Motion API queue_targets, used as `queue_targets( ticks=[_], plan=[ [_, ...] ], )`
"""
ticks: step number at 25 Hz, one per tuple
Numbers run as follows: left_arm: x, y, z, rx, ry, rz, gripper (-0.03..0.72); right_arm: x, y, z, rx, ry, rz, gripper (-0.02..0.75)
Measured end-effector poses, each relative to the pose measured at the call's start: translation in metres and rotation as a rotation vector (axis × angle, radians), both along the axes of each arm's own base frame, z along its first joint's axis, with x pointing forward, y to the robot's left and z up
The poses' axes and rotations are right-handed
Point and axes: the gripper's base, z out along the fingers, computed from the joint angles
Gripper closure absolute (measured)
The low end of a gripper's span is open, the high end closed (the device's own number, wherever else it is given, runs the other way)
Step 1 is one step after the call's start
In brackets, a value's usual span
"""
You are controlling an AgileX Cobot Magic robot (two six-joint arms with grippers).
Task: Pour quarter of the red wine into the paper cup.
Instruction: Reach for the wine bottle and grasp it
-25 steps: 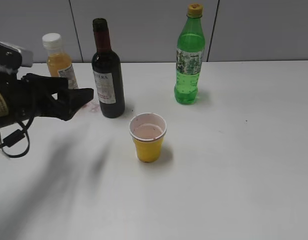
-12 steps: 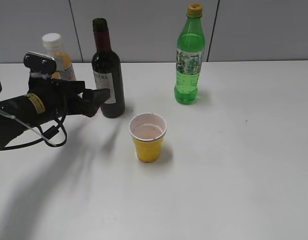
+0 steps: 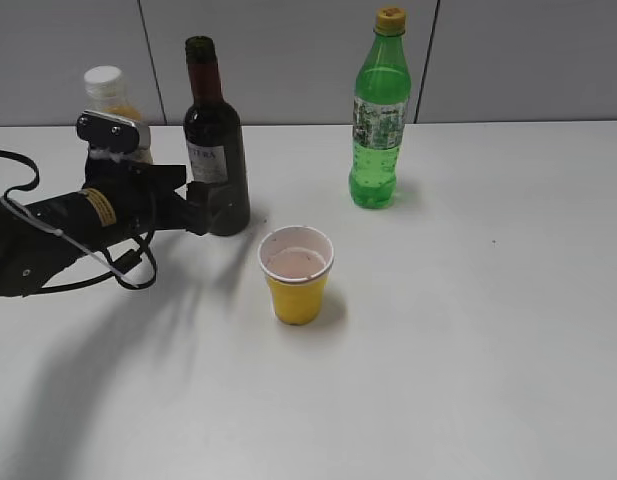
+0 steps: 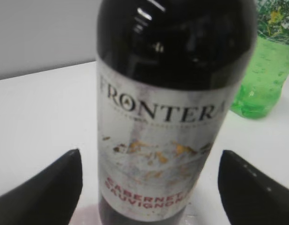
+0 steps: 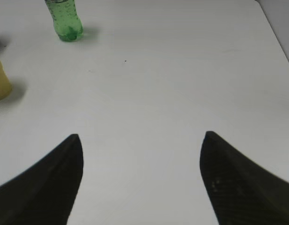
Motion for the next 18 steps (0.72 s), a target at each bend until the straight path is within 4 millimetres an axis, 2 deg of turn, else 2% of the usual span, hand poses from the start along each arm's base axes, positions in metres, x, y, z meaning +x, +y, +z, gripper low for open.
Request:
queue_targets(
  ticks=[7, 11, 18],
  plan=[
    [0.015, -0.01, -0.001, -0.006, -0.033, -0.022, 0.0, 0.0, 0.0, -0.001, -0.001, 0.004, 0.001, 0.151],
    [0.026, -0.02, -0.008, -0.011, -0.046, -0.037, 0.0, 0.0, 0.0, -0.001, -0.001, 0.004, 0.0, 0.151],
    [0.042, -0.026, -0.017, -0.015, -0.064, -0.038, 0.013, 0.001, 0.0, -0.001, -0.004, 0.004, -0.001, 0.151]
  ],
)
